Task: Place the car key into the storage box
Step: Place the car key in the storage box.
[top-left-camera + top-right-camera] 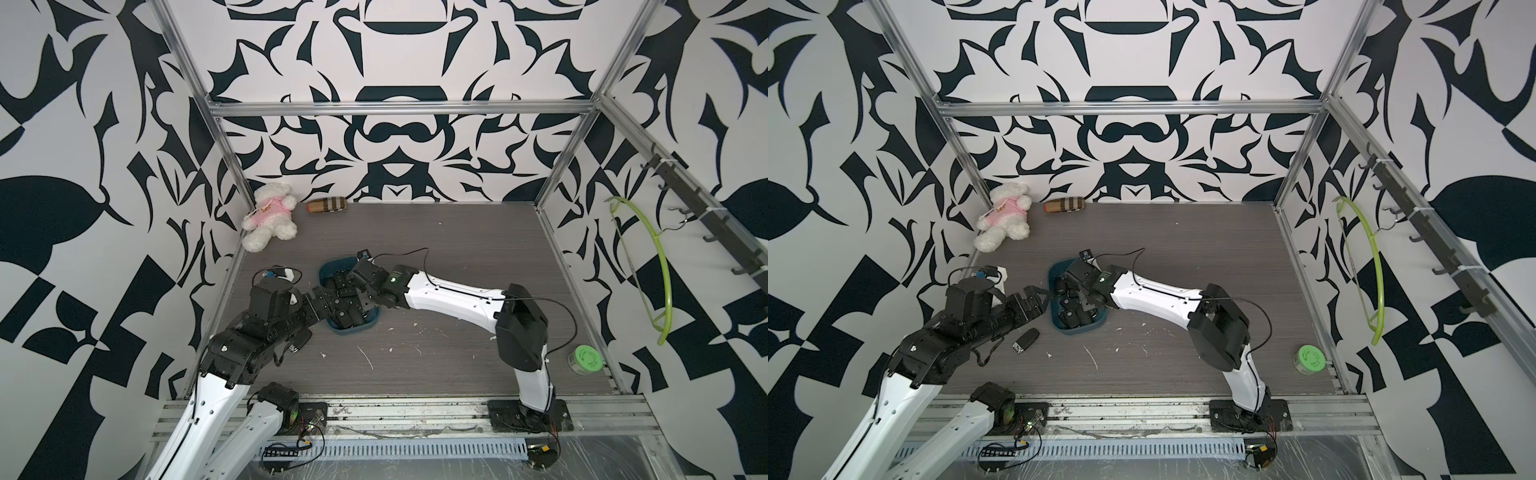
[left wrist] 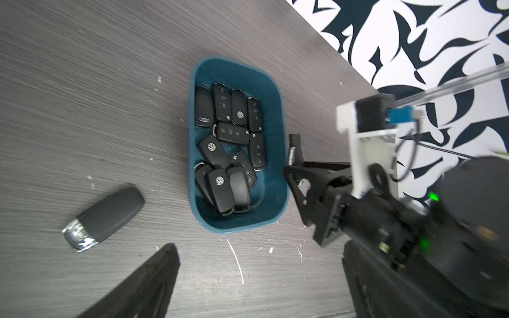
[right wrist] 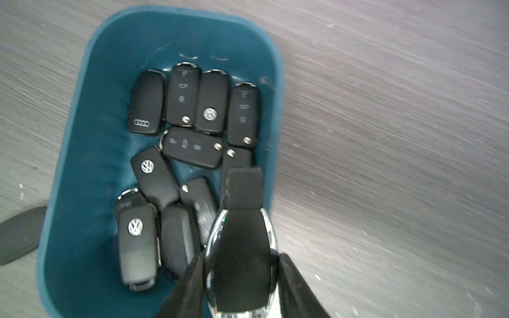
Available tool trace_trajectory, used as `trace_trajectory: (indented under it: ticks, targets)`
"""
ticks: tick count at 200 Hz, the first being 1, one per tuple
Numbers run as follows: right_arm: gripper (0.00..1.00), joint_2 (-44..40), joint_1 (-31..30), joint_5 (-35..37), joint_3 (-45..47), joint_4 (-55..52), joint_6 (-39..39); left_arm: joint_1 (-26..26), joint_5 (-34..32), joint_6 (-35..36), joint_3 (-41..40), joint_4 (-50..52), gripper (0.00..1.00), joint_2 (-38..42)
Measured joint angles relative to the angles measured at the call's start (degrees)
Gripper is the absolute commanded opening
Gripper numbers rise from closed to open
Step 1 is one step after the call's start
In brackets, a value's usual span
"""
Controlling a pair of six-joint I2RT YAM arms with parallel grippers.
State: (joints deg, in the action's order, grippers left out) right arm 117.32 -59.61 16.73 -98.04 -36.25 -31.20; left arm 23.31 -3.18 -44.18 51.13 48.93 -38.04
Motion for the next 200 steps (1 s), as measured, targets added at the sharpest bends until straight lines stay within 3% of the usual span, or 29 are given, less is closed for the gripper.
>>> trace_trajectory:
  ticks: [58, 97, 171, 200]
  targets:
    - [0.44, 11.7, 0.2, -3.3, -9.8, -0.4, 1.9, 0.0, -2.1, -0.9, 0.0, 1.9, 0.99, -1.5]
    - [0.65, 14.2, 0.9, -5.0, -10.5, -0.5, 2.3, 0.0, -3.2, -1.2, 0.0, 3.0, 0.99, -2.9]
    - [0.89, 5.6, 1.3, -9.3, -9.0, 1.9, 4.0, -0.1, -7.4, -3.6, 0.1, 4.2, 0.99, -8.1]
    - [0.90, -0.5, 1.8, -11.2, -5.6, 4.6, 4.5, -1.6, -10.4, -5.2, 0.5, 7.1, 0.99, -12.3]
